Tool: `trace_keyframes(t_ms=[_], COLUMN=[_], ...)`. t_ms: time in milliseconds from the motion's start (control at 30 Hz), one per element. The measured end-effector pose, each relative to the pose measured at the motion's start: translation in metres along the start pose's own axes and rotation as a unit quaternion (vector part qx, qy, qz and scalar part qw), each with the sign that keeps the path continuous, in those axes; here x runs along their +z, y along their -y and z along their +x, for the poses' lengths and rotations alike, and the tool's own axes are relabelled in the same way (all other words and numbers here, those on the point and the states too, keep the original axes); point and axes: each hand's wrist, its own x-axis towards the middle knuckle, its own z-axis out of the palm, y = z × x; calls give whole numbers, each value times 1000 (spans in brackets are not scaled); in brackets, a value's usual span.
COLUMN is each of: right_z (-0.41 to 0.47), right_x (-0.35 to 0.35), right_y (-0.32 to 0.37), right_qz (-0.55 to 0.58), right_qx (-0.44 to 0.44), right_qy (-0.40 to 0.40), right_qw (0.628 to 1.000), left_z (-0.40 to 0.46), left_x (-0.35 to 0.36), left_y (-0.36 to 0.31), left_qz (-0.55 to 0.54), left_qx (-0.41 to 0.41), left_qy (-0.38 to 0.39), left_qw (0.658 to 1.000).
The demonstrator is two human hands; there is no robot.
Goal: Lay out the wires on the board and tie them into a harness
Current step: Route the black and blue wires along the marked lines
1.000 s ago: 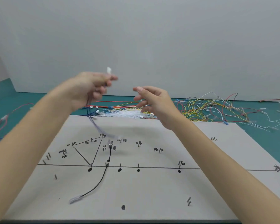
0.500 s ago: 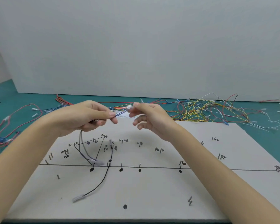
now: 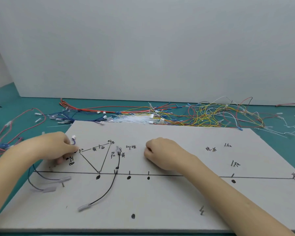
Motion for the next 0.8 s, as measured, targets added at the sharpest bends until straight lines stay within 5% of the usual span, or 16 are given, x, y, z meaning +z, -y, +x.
trace_keyframes(t_ms=[300,500,800], right_z=[3,5,-20], right_x=[-2,-4,-14], right_y=[-8,-8,-41], right_qz=[70,75,61], right_qx=[-16,-14,35], right_qy=[10,19,33], right_qw=[997,997,997], left_z=[-7,-21,-39], left_x=[14,30,52], left_y=[-3,-16,-57], left_qz=[133,253,262], left_qx=[74,53,70], left_qy=[-73,-166,-242], left_qw=[986,952,932])
